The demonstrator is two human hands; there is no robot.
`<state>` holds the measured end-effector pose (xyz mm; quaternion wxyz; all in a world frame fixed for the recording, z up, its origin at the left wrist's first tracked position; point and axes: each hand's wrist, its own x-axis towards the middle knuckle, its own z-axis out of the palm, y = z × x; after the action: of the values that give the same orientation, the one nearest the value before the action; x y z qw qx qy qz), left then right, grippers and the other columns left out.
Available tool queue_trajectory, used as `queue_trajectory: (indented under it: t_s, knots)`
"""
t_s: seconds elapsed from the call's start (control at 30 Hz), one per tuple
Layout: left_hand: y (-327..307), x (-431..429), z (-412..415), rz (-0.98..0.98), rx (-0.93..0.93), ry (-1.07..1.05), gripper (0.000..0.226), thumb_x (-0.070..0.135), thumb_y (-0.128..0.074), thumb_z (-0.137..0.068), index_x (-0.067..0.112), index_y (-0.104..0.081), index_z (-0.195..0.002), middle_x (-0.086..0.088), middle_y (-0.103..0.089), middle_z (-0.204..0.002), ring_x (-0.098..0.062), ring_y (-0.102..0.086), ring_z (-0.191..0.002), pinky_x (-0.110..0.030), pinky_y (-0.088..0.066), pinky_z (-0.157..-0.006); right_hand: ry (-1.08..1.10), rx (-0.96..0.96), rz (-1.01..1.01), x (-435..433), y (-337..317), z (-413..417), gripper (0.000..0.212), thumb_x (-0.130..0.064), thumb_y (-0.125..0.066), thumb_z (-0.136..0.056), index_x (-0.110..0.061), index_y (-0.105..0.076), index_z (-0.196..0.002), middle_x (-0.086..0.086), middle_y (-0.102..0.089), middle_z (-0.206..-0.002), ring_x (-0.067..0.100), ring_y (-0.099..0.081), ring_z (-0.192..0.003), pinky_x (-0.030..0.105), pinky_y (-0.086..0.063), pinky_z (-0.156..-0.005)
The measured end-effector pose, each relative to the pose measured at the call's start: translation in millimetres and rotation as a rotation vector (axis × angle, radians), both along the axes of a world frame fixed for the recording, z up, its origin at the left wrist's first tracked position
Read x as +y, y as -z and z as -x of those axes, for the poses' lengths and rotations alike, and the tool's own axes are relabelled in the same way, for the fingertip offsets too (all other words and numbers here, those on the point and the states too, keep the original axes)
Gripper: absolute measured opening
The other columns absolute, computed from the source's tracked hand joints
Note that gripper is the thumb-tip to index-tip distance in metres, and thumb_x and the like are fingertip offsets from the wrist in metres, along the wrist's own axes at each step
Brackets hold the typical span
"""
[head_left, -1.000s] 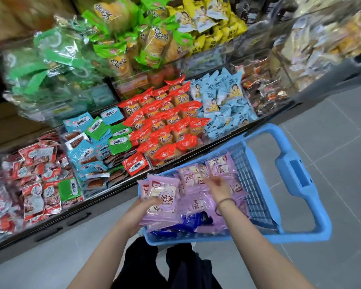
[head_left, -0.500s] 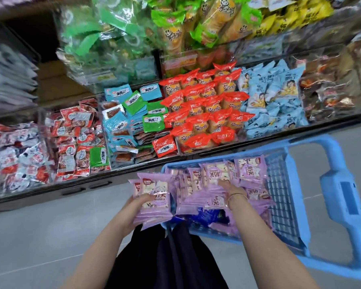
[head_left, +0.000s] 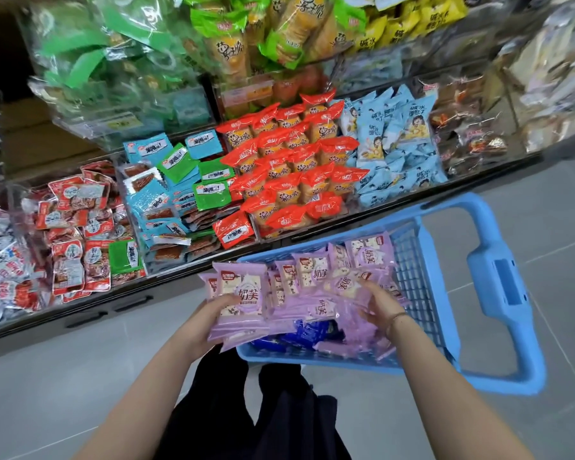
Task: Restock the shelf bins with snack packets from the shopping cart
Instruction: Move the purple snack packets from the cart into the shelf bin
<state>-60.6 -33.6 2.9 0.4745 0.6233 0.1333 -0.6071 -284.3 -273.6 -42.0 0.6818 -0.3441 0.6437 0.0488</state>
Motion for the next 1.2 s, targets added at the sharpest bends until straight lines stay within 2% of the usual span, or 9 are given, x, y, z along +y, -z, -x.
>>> queue_trajectory:
  t_s: [0.17, 0.37, 0.5, 0.73, 0.87, 0.93, 1.0, 1.07, 1.2]
  knots:
    - [2, -9, -2, -0.045, -0.026, 0.046, 0.067, 0.033, -0.074, -0.056, 0.017, -0.057, -0.119, -0.009, -0.069, -0.109, -0.024, -0.067, -0.088, -0.029, -0.052, -0.063, 0.271, -0.175, -0.109, -6, 8, -8, 0.034, -0.034, -0.072, -0.077, -0.028, -0.054, -0.106, 0.009, -0.049, -0.111, 0.027, -0.061, -0.102, 0.038, -0.055, -0.082]
    - [1, -11, 1, -0.043, -0.048, -0.016, 0.057, 0.032, -0.074, -0.060, 0.018, -0.058, -0.113, -0.004, -0.071, -0.098, -0.018, -0.068, -0.074, -0.024, -0.051, -0.055, 0.426, -0.097, -0.004, 5, 26, -30, 0.035, -0.003, -0.061, -0.086, 0.002, -0.056, -0.120, 0.014, -0.060, -0.125, 0.018, -0.061, -0.103, 0.030, -0.044, -0.102]
    - [2, -15, 11, -0.001, 0.003, -0.069, 0.023, 0.017, -0.065, -0.081, 0.015, -0.061, -0.103, -0.002, -0.075, -0.077, -0.015, -0.071, -0.060, -0.021, -0.051, -0.046, 0.549, -0.118, 0.011, 2, 34, -42, 0.038, -0.009, -0.063, -0.086, -0.002, -0.055, -0.123, 0.008, -0.064, -0.112, 0.010, -0.062, -0.081, 0.019, -0.056, -0.064]
    - [-14, -4, 16, 0.015, -0.030, -0.061, 0.054, 0.029, -0.073, -0.063, 0.014, -0.060, -0.113, -0.006, -0.074, -0.094, -0.017, -0.070, -0.072, -0.024, -0.052, -0.054, 0.356, -0.038, 0.154, 17, 21, -25, 0.025, -0.015, -0.045, -0.095, -0.012, -0.052, -0.118, 0.022, -0.058, -0.107, 0.027, -0.059, -0.085, 0.045, -0.051, -0.091]
    - [-21, 9, -3, -0.022, -0.044, -0.140, 0.032, 0.027, -0.069, -0.078, 0.020, -0.061, -0.107, 0.004, -0.071, -0.074, -0.009, -0.066, -0.056, -0.019, -0.047, -0.047, 0.238, 0.054, 0.295, 37, 8, -24, 0.030, -0.034, -0.039, -0.097, -0.022, -0.047, -0.123, -0.003, -0.048, -0.074, 0.010, -0.032, -0.052, 0.027, -0.042, -0.049]
    - [-27, 22, -18, -0.003, -0.038, -0.145, 0.026, 0.027, -0.066, -0.079, 0.023, -0.061, -0.104, 0.008, -0.070, -0.062, -0.006, -0.064, -0.050, -0.018, -0.047, -0.045, 0.181, 0.059, 0.317, 50, 0, -31, 0.039, -0.040, -0.037, -0.097, -0.024, -0.042, -0.132, -0.006, -0.048, -0.084, 0.010, -0.039, -0.059, 0.028, -0.039, -0.054]
    - [-36, 39, -36, 0.035, -0.047, -0.129, 0.036, 0.029, -0.074, -0.067, 0.024, -0.062, -0.101, 0.006, -0.069, -0.061, -0.008, -0.064, -0.050, -0.017, -0.047, -0.045, 0.136, 0.043, 0.328, 65, -10, -45, 0.036, -0.038, -0.039, -0.097, -0.020, -0.047, -0.128, 0.000, -0.056, -0.098, 0.031, -0.059, -0.096, 0.045, -0.049, -0.079]
    - [-46, 63, -59, 0.056, -0.057, -0.116, 0.043, 0.031, -0.072, -0.058, 0.022, -0.063, -0.100, 0.001, -0.068, -0.066, -0.012, -0.063, -0.053, -0.018, -0.046, -0.049, 0.146, -0.008, 0.350, 84, -20, -64, 0.027, -0.033, -0.046, -0.095, -0.018, -0.053, -0.116, 0.009, -0.056, -0.120, 0.039, -0.048, -0.120, 0.052, -0.042, -0.098]
    - [-59, 128, -116, 0.077, -0.087, -0.085, 0.028, 0.024, -0.068, -0.078, 0.018, -0.061, -0.104, -0.002, -0.070, -0.072, -0.015, -0.065, -0.054, -0.018, -0.048, -0.047, 0.250, -0.162, 0.277, 139, -31, -115, 0.031, -0.025, -0.054, -0.091, -0.011, -0.056, -0.119, 0.010, -0.059, -0.118, 0.031, -0.056, -0.108, 0.046, -0.050, -0.088]
